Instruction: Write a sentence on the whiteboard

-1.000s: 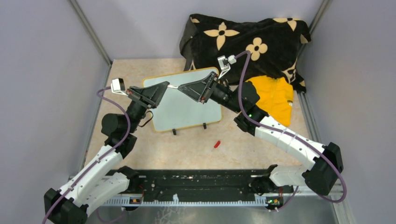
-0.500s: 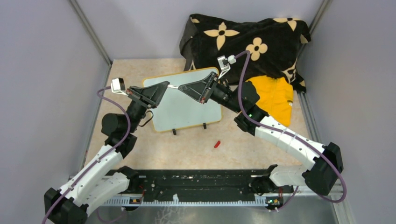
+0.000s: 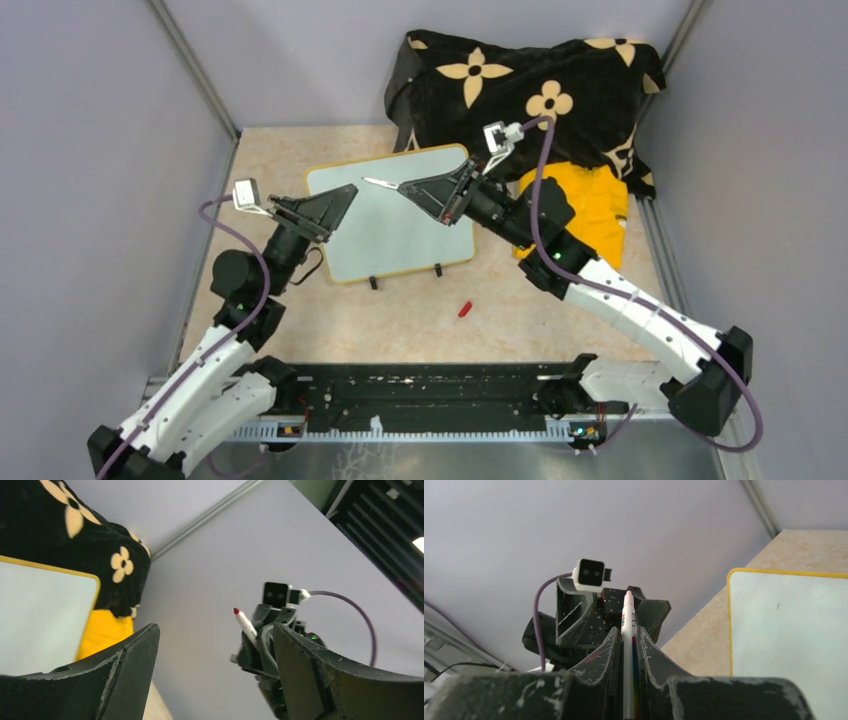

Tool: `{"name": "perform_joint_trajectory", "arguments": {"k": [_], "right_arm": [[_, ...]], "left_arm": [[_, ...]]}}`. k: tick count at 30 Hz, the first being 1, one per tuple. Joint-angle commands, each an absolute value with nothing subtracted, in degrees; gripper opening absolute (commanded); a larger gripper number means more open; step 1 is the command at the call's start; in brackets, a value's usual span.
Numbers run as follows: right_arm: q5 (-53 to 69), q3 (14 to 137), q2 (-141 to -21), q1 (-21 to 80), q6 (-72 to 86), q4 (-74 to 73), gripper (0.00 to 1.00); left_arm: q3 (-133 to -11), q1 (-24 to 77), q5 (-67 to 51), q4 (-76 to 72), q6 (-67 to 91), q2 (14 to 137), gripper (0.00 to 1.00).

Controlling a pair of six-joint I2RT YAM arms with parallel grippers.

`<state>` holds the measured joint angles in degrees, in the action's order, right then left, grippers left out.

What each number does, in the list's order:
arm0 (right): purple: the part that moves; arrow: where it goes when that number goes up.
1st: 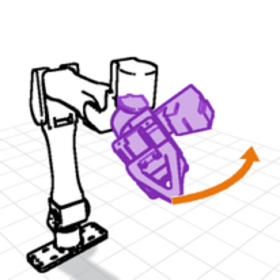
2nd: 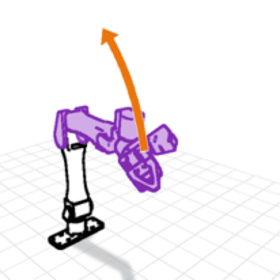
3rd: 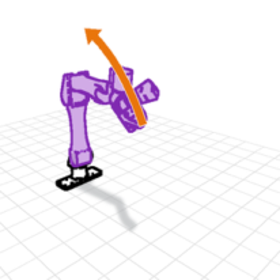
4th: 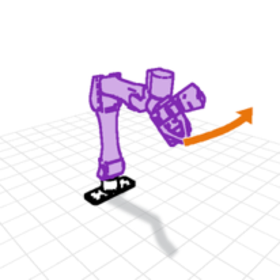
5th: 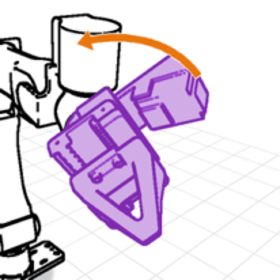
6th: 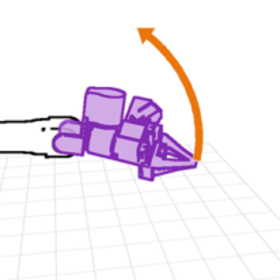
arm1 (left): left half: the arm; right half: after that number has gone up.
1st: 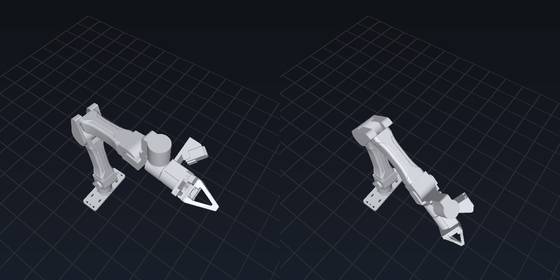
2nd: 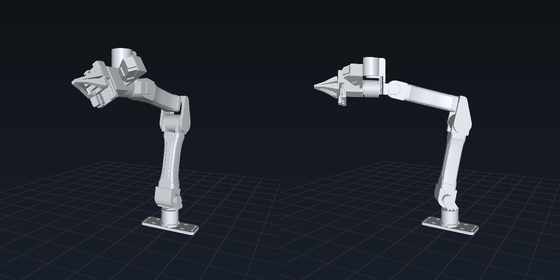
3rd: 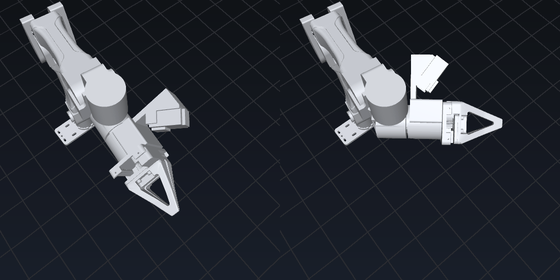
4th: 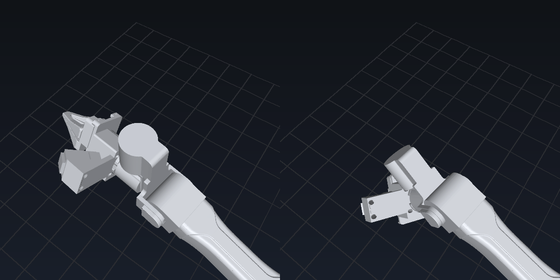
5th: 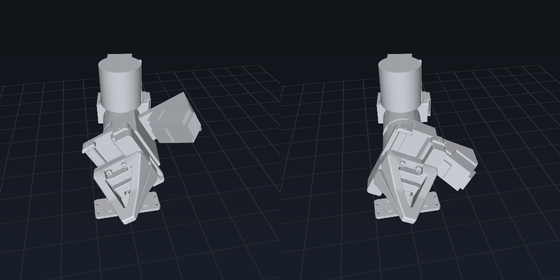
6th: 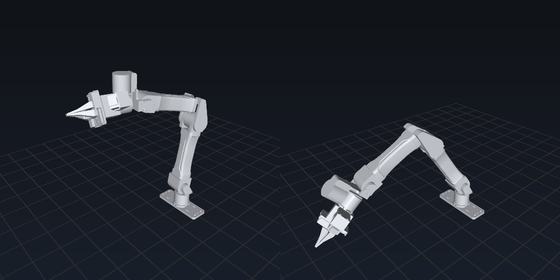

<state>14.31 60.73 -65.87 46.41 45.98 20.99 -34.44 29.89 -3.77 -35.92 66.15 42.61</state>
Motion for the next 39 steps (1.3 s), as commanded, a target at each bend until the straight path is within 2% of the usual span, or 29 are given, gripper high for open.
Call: {"name": "perform_joint_trajectory", "arguments": {"k": [1,9,16,23,32,39], "right_arm": [[5.87,60.64,-58.45,46.08,35.18,12.36,0.0],[-7.65,56.43,-51.2,46.27,22.83,-1.96,0.0],[-11.96,50.12,-47.09,46.23,18.25,-3.25,0.0],[-12.63,48.08,-46.72,46.22,16.29,-3.1,0.0],[-11.67,45.88,-46.45,46.18,16.77,-1.12,0.0],[-10.54,46.14,-46.78,46.23,16.96,-0.79,0.0]], "left_arm": [[-35.41,30.06,-0.49,-20.81,51.16,36.91,0.89],[-43.15,30.04,10.94,11.47,20.08,39.39,0.91],[-44.23,30.02,14.81,16.18,8.85,44.14,0.91],[-40.96,30.05,9.12,11.81,11.68,47.11,0.92],[-33.53,30.06,9.31,7.5,35.25,43.98,0.97],[-33.89,30.05,8.51,13.48,33.47,47.39,0.99]]}}
